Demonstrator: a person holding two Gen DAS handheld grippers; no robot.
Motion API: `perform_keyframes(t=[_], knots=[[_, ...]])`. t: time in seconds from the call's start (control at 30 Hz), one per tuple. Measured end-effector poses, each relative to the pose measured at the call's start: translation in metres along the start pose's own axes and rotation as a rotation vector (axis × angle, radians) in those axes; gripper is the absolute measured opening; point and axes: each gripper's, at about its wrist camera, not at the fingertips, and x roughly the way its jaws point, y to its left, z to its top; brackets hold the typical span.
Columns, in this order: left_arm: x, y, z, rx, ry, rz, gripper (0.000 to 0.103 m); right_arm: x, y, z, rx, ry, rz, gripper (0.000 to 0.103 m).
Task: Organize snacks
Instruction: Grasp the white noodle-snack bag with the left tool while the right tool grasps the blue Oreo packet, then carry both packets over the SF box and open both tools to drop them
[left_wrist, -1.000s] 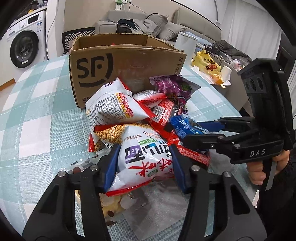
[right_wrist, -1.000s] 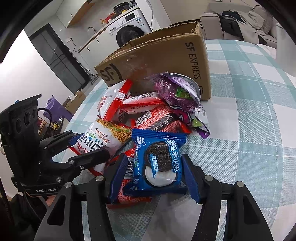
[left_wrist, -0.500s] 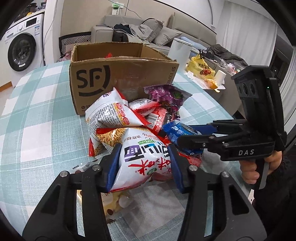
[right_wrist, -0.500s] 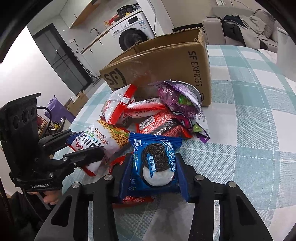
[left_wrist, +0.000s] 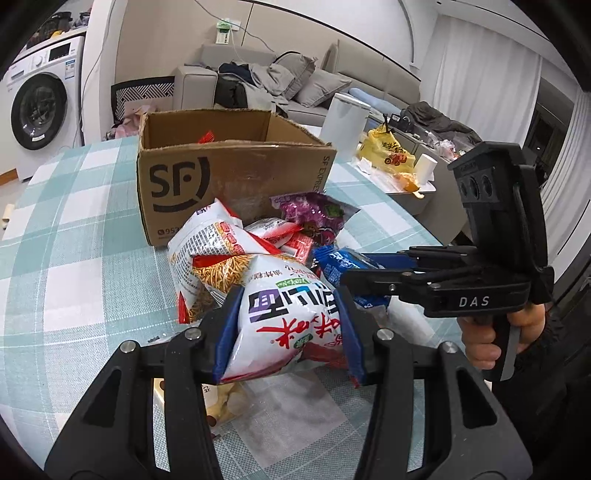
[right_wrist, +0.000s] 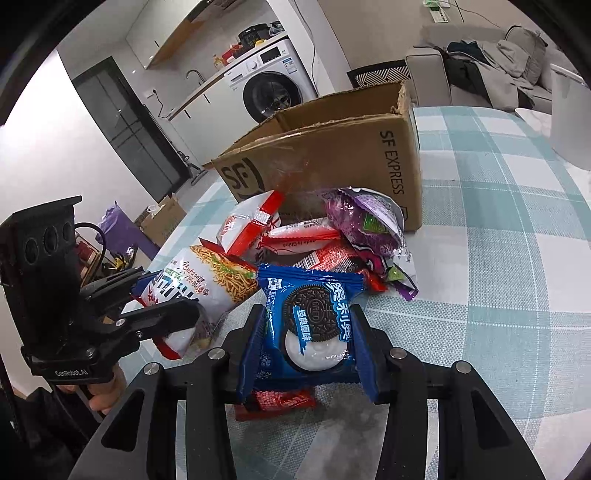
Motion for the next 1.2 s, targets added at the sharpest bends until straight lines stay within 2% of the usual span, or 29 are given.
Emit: perform_keyframes(t=[0.67, 1.2], knots=[[-0.037, -0.013, 0.011, -0.009, -0.108, -0.038, 0.046, -0.033, 0.007, 0.011, 0.01, -0.13, 0.026, 0.045], [-0.059, -0.017, 0.029, -0.016, -0.191, 0.028, 0.046, -0.057, 0.017, 0.019, 0.014, -0.235, 0.007, 0.045]])
